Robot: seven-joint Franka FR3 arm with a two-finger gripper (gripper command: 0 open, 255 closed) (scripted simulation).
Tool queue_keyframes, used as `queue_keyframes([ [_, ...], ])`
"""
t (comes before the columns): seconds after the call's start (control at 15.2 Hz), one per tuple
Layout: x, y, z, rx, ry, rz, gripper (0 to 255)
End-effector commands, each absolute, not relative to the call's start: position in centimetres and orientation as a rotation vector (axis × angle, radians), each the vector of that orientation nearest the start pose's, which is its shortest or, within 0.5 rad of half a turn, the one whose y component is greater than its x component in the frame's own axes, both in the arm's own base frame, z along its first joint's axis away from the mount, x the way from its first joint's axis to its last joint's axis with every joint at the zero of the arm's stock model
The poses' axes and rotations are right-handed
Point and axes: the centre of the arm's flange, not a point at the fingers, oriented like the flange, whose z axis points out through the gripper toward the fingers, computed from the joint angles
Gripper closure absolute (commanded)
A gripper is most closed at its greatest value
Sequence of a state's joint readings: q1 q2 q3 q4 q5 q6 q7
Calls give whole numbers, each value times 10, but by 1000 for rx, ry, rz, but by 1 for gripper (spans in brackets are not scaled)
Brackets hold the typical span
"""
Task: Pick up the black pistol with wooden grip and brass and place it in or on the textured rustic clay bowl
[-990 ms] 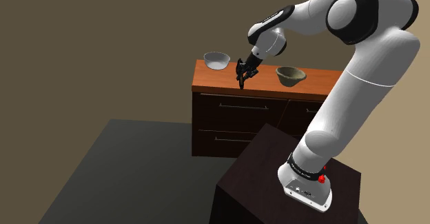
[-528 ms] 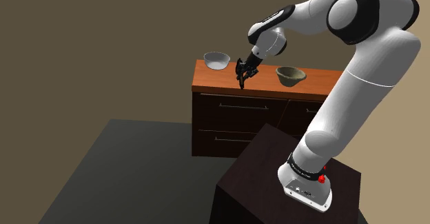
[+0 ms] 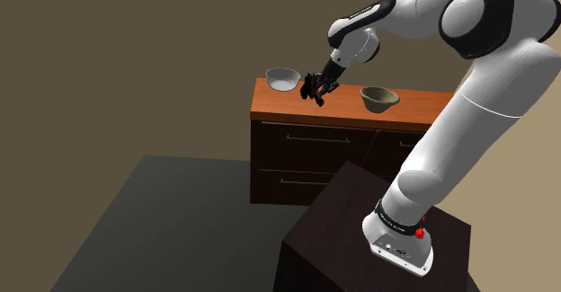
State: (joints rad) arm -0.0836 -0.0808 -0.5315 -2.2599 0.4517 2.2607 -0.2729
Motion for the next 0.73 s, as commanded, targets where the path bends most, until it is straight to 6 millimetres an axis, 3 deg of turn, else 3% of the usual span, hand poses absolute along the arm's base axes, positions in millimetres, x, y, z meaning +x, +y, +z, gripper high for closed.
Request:
queue_keyframes([
  [0.0,428,-290,411,-2658,854,-323,255],
  [0.66,428,-290,464,-2658,854,-323,255],
])
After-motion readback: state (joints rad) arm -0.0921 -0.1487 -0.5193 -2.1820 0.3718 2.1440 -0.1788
